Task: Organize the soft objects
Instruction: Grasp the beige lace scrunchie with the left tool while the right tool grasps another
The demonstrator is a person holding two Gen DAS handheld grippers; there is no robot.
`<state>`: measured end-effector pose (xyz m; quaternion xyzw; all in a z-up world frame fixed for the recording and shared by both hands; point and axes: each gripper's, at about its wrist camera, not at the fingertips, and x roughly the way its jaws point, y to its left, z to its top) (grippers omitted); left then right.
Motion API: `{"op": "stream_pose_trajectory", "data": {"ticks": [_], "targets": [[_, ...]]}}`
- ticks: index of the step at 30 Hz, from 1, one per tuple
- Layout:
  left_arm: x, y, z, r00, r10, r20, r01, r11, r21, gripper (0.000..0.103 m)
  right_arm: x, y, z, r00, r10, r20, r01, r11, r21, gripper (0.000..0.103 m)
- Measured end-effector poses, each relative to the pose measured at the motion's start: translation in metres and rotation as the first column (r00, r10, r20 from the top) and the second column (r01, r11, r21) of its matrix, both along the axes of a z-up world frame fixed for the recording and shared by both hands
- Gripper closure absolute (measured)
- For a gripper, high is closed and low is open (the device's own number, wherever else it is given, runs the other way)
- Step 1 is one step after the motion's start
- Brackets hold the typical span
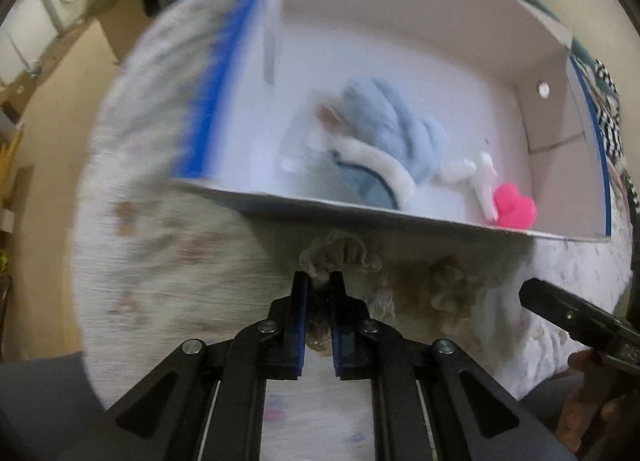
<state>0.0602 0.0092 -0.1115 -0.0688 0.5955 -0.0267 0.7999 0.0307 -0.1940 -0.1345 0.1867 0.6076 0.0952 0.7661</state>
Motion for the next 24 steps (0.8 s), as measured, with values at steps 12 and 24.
{"op": "stream_pose_trajectory", "data": {"ticks": [12, 24], "targets": [[0.000, 0.029, 0.011, 0.996, 0.089, 0.030, -0.091, 0.995, 0.043, 0.094, 0.015, 0.047, -0.029, 0.990, 0.107, -0.086, -0.107, 0.994, 0.005, 0.025], [-0.002, 0.027, 0.012, 0.995, 0.083, 0.054, -0.086, 0.994, 0.063, 0.094, -0.007, 0.042, -0.010, 0.985, 0.171, -0.017, -0.172, 0.985, -0.023, 0.082]]}}
